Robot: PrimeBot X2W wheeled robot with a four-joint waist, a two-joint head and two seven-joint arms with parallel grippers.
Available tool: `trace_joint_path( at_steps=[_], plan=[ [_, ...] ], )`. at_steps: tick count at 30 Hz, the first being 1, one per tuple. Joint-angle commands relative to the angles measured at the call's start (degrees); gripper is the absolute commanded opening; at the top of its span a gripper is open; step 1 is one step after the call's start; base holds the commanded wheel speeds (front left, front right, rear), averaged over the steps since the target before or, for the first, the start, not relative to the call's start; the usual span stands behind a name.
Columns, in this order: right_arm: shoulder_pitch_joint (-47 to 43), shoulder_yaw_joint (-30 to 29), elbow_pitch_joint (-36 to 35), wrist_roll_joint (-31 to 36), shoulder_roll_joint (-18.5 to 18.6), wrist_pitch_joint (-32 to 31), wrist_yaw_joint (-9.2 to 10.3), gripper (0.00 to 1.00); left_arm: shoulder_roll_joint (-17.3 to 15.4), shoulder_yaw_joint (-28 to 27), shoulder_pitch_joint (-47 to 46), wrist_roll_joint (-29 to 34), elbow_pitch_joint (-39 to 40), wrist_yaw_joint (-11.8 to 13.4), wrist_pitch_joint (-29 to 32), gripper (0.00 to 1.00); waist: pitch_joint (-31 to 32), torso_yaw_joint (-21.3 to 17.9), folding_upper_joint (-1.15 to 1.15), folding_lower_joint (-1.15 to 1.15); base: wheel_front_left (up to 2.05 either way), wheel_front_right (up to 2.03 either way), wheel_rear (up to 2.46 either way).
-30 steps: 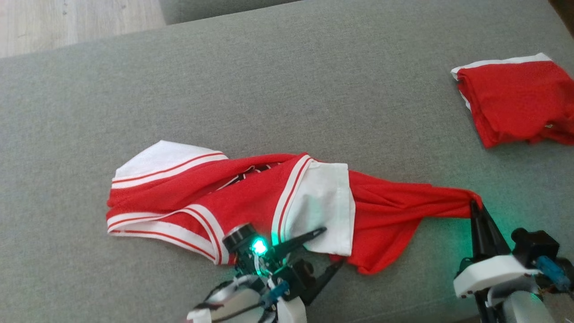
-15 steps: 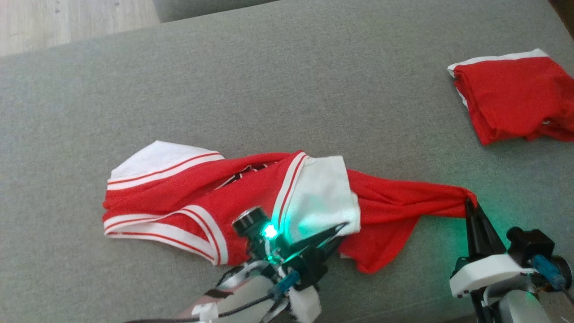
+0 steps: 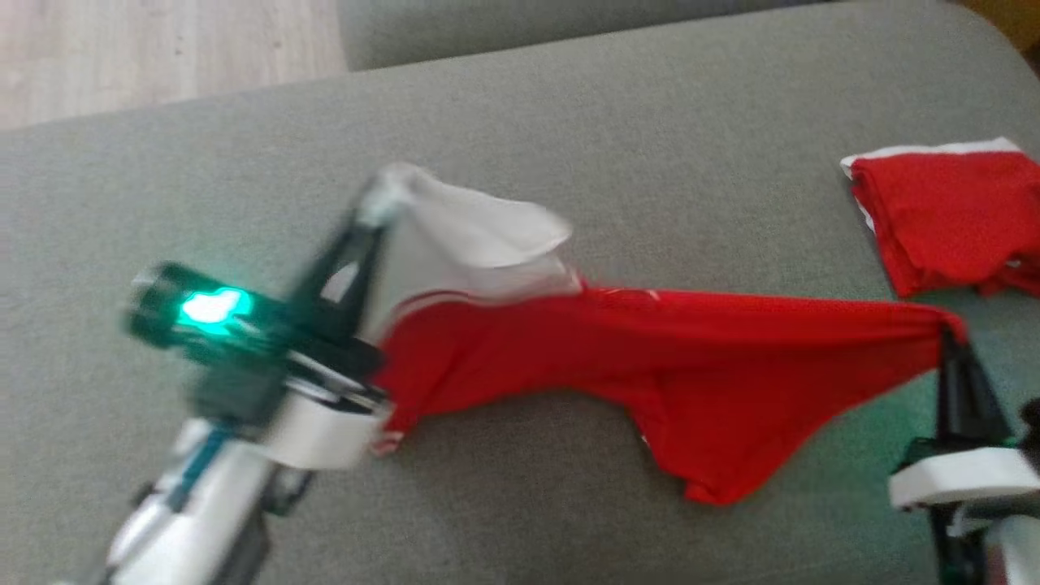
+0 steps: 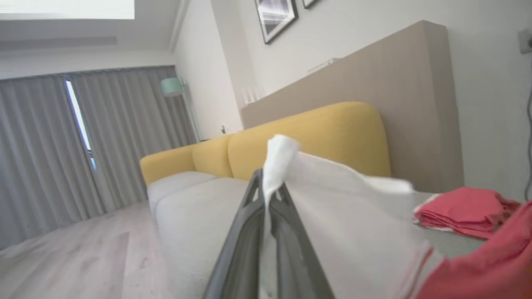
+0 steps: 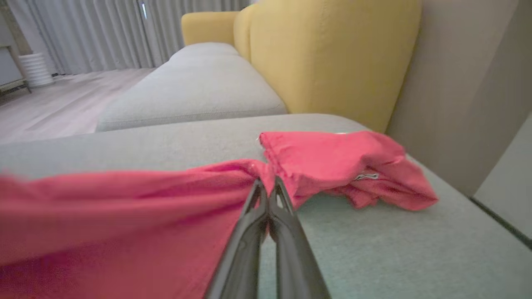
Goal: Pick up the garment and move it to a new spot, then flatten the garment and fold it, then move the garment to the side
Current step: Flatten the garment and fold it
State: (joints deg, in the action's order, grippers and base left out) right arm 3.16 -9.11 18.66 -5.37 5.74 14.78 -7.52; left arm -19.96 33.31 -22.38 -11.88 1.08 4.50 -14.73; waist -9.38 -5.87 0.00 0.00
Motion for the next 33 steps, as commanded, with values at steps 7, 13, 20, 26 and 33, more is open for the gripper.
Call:
trace_joint_path(
  at_steps=[7,13,20,26,33],
  plan=[
    [-1.2,-5.0,-9.6,1.5,4.1,-0.5,0.03,0.0,-7.4,-16.6,0.6,-4.2,7.8,-0.8,-0.3,0.0,4.0,2.2,0.0,0.0,0.0,0.0,0.0],
    [-1.5,-5.7,-20.0,0.6,4.8,-4.9,0.03,0.0,-9.3,-21.4,-1.1,-4.8,10.1,-2.8,-0.3,0.0,5.4,2.5,0.0,0.0,0.0,0.0,0.0],
    [11.8,1.4,-23.9,-3.4,11.1,-12.4,0.03,0.0,-10.1,-18.9,-16.5,-7.0,2.5,-9.3,2.6,0.0,3.4,2.3,0.0,0.0,0.0,0.0,0.0],
    [38.1,11.1,-10.5,-10.3,12.6,-17.7,0.03,0.0,-8.3,-16.2,-40.4,-9.9,-17.5,-11.5,6.0,0.0,-4.0,1.6,0.0,0.0,0.0,0.0,0.0],
    [63.7,16.3,9.7,-7.6,13.7,-6.7,0.03,0.0,-3.8,-13.3,-62.5,-3.7,-35.3,-11.5,0.0,0.0,-10.2,2.5,0.0,0.0,0.0,0.0,0.0]
  ],
)
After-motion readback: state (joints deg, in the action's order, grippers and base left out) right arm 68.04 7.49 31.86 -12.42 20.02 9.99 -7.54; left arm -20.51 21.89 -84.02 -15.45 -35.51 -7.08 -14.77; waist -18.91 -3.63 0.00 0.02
